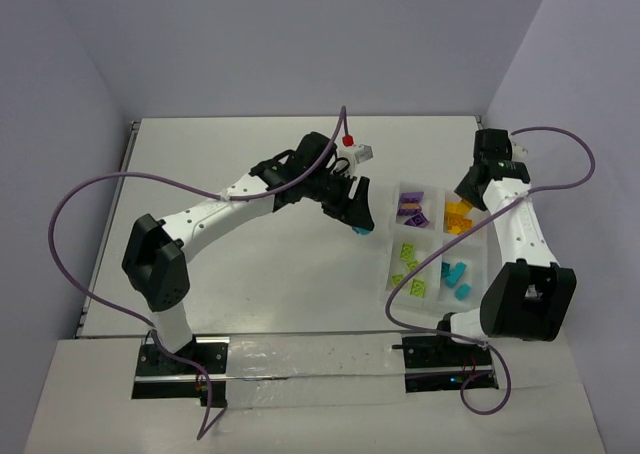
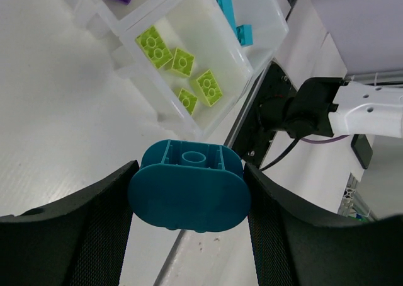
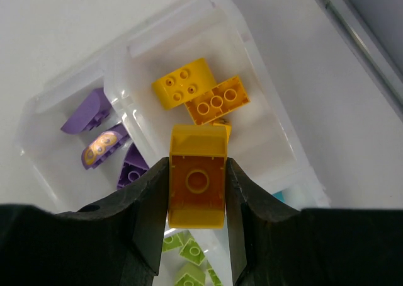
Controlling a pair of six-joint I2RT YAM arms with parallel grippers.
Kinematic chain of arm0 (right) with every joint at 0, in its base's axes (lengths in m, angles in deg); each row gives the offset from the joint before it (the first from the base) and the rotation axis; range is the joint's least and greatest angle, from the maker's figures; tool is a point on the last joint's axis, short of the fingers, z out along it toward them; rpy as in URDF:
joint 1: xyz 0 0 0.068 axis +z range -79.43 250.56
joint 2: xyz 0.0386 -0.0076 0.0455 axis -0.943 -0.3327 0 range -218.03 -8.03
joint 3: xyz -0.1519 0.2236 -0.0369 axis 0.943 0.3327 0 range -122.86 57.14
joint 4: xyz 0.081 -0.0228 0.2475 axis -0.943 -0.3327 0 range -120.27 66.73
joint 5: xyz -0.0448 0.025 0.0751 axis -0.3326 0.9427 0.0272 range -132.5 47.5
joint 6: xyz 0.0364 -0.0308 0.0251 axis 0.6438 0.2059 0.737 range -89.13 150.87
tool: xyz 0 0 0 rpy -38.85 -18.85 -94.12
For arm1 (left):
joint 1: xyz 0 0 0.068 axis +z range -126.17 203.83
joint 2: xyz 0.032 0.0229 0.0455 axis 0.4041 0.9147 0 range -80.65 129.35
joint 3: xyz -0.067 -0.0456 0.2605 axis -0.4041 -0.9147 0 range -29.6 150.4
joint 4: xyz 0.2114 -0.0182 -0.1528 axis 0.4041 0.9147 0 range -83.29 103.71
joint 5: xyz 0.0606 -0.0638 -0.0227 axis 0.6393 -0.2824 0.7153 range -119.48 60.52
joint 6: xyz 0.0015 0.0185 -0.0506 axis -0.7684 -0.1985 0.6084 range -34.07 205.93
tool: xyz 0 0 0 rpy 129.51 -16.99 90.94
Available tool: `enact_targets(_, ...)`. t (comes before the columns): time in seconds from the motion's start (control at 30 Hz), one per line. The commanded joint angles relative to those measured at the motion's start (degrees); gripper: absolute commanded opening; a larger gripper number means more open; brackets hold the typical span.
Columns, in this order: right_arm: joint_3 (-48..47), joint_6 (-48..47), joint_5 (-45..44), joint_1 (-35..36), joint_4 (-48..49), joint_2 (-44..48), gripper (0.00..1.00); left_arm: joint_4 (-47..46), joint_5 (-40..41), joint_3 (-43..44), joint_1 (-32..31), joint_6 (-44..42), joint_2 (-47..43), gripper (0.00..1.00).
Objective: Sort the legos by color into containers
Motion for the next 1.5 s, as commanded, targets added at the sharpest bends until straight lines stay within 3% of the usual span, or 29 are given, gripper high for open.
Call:
enact_targets(0.0, 1.08, 1.19, -3.5, -0.69, 5.36, -2.71, 0.23, -3.28, -1.58, 5.25, -1.76, 2.9, 0.73, 0.0)
enact_targets(0.13, 1.05, 1.23, -2.4, -0.83, 5.56, -4.57, 0.67, -4.5, -2.57, 4.97, -2.57, 3.81, 0.85, 0.0)
enact_targets(0.23, 0.62, 1.38, -1.5, -0.83, 5.54, -5.45, 0.86, -4.74, -2.47, 5.17, -3.04, 3.97, 1.07, 0.0)
enact_targets(0.43, -0.79, 1.36, 2.26, -0.83, 3.94, -2.68, 0.88, -4.55, -2.01, 6.5, -3.13, 3.28, 1.77, 0.0)
enact_targets(0.73, -0.55, 2.59, 11.35, -0.83, -0.58, 13.24, 0.87, -2.08, -2.79, 16.88, -6.2, 2.99, 11.42, 0.0)
enact_targets(0.87, 2.08, -0.52, 28.22, -0.83, -1.89, 17.76, 0.84, -3.2, -2.25, 16.81, -6.21, 1.75, 11.48, 0.0)
enact_targets(1.03, 7.93, 0.72, 49.45, -0.6, -2.67, 19.3, 0.83, -1.73, -0.92, 13.31, -6.21, -6.3, 8.34, 0.0)
enact_targets(1.17, 9.33, 0.58, 58.38, 0.96, -5.24, 17.87, 0.82, -0.36, 2.22, 9.09, -6.26, -12.32, 5.3, 0.0)
enact_targets(1.47, 11.76, 3.49, 65.54, 4.04, -2.36, 16.04, 0.83, 0.98, 6.84, 5.81, -6.21, -17.48, 2.3, 0.0)
